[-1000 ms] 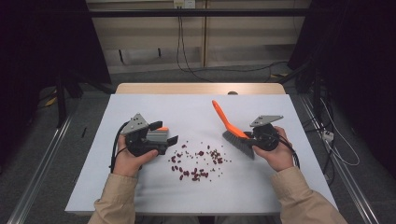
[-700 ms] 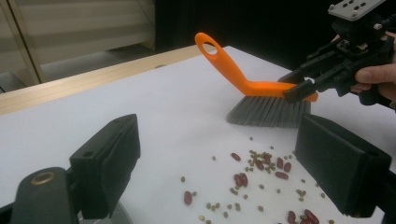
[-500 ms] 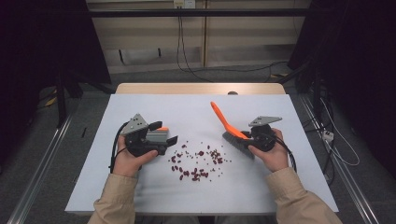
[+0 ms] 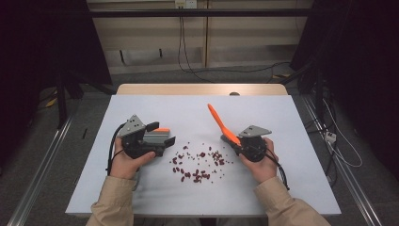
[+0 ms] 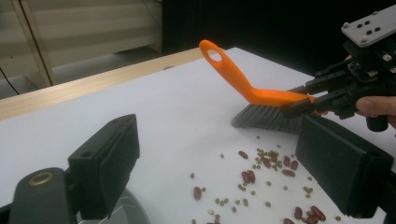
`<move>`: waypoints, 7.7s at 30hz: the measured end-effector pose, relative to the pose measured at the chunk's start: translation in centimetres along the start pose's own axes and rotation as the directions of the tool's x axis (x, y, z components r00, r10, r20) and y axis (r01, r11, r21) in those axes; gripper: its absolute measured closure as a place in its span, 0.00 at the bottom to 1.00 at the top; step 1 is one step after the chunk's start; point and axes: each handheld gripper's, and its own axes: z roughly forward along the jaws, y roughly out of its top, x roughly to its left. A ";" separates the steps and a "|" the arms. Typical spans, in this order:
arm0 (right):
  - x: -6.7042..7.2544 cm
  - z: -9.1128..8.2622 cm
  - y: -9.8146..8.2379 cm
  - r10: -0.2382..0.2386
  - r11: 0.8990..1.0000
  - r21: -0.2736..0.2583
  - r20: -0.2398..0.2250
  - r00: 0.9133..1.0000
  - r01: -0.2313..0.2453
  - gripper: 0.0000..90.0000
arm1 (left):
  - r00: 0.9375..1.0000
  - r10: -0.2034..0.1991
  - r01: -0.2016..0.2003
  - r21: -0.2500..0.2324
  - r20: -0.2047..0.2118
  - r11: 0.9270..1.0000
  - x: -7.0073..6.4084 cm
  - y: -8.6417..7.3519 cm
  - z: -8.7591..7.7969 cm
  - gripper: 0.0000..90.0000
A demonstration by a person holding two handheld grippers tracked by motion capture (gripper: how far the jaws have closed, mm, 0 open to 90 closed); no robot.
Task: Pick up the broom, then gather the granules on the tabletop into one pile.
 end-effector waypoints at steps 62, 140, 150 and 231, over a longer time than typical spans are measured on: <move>7.0 -0.2 2.1 -0.061 0.993 -0.110 -0.142 0.988 0.046 0.79 | 0.999 0.002 0.000 0.028 -0.045 1.000 1.3 -2.0 -2.5 0.12; 3.7 6.3 4.2 -0.437 0.899 -0.220 -0.482 0.759 0.379 0.78 | 0.995 -0.075 0.078 0.035 -0.072 0.996 3.4 -4.8 -4.4 0.07; 4.2 5.3 3.7 -0.447 0.894 -0.218 -0.508 0.736 0.392 0.78 | 0.995 -0.074 0.077 0.034 -0.072 0.996 3.5 -4.8 -4.4 0.07; 7.4 3.4 0.8 0.072 0.996 0.004 -0.667 0.742 -0.093 0.79 | 0.995 -0.066 0.070 0.050 -0.081 0.996 3.6 -5.0 -4.2 0.07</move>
